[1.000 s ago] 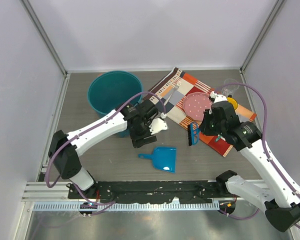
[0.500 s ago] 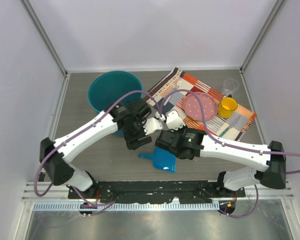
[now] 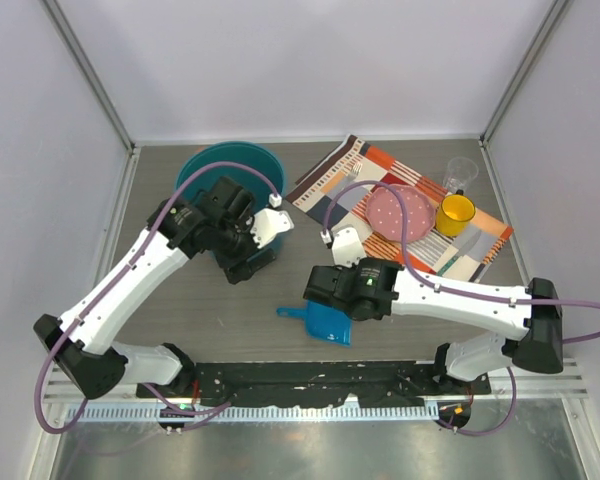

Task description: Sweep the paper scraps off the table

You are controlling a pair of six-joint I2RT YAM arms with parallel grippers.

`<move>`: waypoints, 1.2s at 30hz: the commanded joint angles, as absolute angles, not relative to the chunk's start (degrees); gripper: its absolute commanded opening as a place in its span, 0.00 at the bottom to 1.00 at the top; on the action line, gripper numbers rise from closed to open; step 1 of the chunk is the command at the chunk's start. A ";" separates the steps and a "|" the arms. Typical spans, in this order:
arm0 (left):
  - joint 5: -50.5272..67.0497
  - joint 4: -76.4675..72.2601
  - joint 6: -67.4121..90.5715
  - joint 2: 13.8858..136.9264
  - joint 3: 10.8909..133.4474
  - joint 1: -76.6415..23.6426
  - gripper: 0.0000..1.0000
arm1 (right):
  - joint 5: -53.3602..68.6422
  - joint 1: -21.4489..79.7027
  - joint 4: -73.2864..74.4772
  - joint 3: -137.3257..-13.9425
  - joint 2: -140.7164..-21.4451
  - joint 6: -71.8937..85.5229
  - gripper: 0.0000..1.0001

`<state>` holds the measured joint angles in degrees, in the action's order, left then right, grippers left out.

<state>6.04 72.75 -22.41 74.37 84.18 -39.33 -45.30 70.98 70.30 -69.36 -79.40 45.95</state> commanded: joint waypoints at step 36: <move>6.06 72.51 -22.06 73.04 83.06 -37.18 0.70 | 0.64 36.65 42.97 -44.38 -57.92 39.29 0.59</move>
